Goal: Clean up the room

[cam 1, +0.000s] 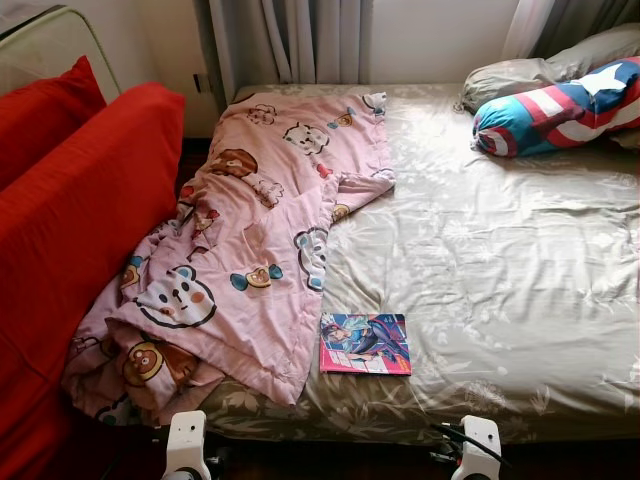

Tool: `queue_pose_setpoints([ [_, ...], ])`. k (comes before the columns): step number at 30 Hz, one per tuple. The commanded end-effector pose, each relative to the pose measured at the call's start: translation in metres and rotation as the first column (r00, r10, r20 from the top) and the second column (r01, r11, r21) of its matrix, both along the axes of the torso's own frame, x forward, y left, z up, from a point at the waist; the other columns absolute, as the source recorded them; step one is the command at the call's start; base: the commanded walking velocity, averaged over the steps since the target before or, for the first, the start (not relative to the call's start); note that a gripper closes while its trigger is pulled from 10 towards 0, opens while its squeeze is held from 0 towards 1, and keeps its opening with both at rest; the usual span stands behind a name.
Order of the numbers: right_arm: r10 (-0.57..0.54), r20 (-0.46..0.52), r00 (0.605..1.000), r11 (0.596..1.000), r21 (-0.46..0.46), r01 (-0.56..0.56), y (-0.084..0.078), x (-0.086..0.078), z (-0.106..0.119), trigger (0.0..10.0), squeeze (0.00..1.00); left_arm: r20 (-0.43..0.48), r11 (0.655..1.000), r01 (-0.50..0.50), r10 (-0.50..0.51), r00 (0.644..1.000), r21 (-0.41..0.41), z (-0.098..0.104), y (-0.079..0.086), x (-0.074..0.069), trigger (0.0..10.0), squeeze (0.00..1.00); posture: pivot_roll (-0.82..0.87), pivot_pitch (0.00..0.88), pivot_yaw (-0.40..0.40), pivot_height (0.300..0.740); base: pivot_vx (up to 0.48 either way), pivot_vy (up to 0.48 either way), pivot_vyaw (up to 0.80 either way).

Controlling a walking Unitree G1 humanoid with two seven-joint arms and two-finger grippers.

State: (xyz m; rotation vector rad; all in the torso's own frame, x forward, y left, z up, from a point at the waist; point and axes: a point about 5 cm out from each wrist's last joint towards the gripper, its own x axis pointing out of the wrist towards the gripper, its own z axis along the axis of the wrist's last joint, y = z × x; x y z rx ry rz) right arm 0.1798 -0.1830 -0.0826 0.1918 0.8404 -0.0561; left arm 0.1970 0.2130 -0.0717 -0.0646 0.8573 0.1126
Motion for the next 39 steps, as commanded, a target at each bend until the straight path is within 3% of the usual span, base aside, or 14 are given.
queue_pose_setpoints([
  [1,0.023,-0.003,1.000,1.000,-0.005,-0.023,0.000,-0.004,-0.001,10.0,0.00,-0.016,1.000,-0.016,0.016,1.000,-0.014,-0.004,-0.001,-0.007,10.0,0.00,0.04,0.057,-0.034,0.740,0.000,0.000,0.00],
  [12,0.079,0.015,0.997,0.997,-0.026,-0.078,0.001,-0.002,0.000,10.0,0.00,-0.039,0.999,-0.041,0.040,0.998,-0.031,-0.010,-0.007,-0.016,10.0,0.00,0.07,0.033,-0.069,0.740,0.044,0.000,0.13],
  [26,0.053,0.045,0.998,0.999,0.001,-0.053,0.007,0.000,0.002,10.0,0.00,-0.045,0.999,-0.042,0.040,0.998,-0.035,-0.011,-0.007,-0.021,10.0,0.00,0.07,0.025,-0.060,0.740,0.227,0.000,0.11],
  [33,0.056,0.056,0.997,0.998,-0.009,-0.056,0.005,0.004,0.004,10.0,0.00,-0.038,0.998,-0.044,0.042,0.998,-0.033,-0.010,-0.006,-0.018,10.0,0.00,0.06,0.078,-0.061,0.740,0.252,0.000,0.00],
  [39,0.044,0.053,0.998,0.999,-0.009,-0.044,0.003,0.002,0.003,10.0,0.00,-0.027,0.998,-0.053,0.052,0.998,-0.031,-0.009,-0.005,-0.017,10.0,0.00,0.07,0.123,-0.070,0.740,0.213,0.000,0.61],
])
